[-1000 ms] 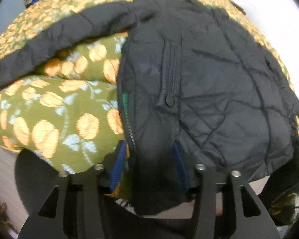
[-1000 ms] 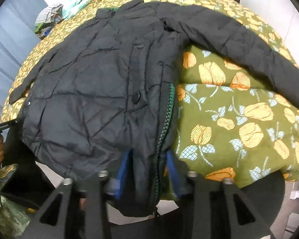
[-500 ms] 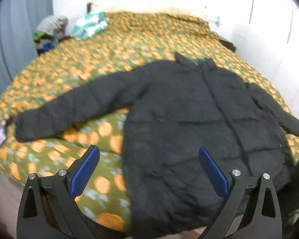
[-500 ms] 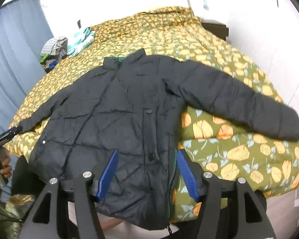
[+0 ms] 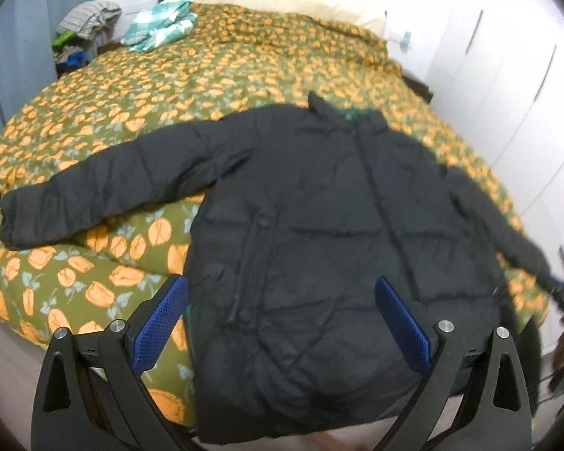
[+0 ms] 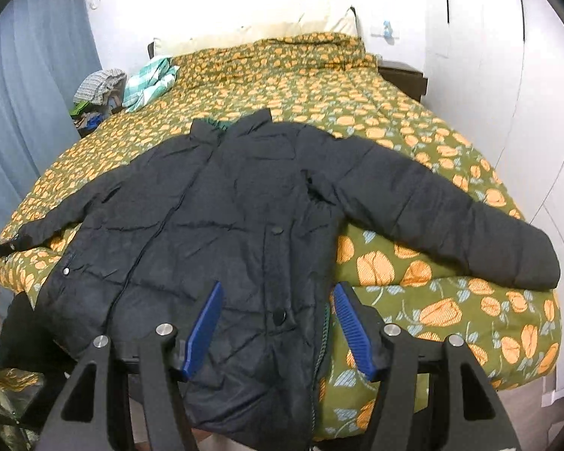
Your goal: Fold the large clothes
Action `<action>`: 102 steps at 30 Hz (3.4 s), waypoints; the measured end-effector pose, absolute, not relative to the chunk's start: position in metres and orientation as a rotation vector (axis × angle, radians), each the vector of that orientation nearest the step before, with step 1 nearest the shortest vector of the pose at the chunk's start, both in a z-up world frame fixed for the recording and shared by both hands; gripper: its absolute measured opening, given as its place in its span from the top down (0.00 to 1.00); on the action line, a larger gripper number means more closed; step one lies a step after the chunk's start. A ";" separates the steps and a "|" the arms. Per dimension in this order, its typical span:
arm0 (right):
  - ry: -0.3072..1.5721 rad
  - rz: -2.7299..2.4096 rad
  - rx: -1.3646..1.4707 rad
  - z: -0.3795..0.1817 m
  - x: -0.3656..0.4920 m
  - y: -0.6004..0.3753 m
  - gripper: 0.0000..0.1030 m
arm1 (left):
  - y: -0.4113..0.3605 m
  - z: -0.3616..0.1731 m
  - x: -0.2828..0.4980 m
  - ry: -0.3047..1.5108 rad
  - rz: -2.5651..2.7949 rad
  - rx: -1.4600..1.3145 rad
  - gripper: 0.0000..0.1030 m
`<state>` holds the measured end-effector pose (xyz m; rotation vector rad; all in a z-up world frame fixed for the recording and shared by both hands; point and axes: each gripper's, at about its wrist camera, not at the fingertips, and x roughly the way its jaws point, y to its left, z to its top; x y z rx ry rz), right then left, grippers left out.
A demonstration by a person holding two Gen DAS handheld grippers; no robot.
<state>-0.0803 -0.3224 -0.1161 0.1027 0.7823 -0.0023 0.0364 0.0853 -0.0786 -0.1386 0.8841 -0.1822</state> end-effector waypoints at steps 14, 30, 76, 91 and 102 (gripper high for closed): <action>0.786 -0.020 0.155 -0.116 -0.079 -0.333 0.35 | 0.074 -0.066 0.033 0.844 -0.166 -0.086 0.03; 0.824 -0.136 0.345 -0.135 -0.085 -0.380 0.35 | 0.075 -0.070 0.030 0.862 -0.138 -0.070 0.03; 0.447 -0.070 0.131 -0.016 0.013 -0.415 0.91 | 0.065 -0.081 0.032 0.902 -0.090 -0.044 0.03; 0.811 0.402 -0.305 -0.165 0.036 -0.143 0.85 | 0.100 -0.099 0.020 0.932 -0.023 -0.110 0.03; 0.805 0.487 -0.245 -0.162 -0.053 -0.142 0.07 | 0.080 -0.111 0.041 1.009 -0.182 -0.245 0.03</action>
